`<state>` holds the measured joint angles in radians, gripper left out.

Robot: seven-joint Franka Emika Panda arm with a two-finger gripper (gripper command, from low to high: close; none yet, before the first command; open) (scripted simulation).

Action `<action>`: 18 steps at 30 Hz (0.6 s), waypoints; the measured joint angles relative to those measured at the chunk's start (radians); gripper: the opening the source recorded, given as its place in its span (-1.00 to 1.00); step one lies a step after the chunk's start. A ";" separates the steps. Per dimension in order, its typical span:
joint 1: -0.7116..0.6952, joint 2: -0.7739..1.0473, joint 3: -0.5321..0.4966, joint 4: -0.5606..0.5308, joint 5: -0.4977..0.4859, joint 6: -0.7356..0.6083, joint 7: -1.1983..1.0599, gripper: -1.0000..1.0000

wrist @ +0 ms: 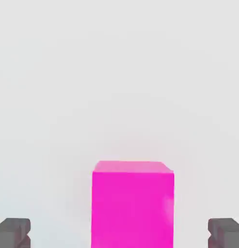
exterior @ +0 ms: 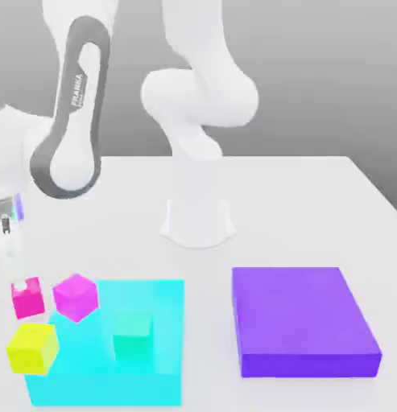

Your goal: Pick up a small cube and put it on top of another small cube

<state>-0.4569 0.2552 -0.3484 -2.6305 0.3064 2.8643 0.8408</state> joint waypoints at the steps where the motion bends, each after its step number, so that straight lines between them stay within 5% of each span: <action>1: -0.026 0.031 0.032 0.007 0.032 0.023 -0.024 0.00; 3: -0.087 0.092 0.105 0.021 0.085 0.069 -0.064 0.00; 4: -0.101 0.110 0.123 0.026 0.105 0.082 -0.079 -1.00; 11: -0.104 0.108 0.125 0.025 0.098 0.081 -0.075 -1.00; 18: 0.010 -0.089 -0.032 -0.019 -0.120 -0.065 0.092 -1.00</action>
<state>-0.4469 0.1660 -0.3801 -2.6496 0.1861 2.7996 0.9324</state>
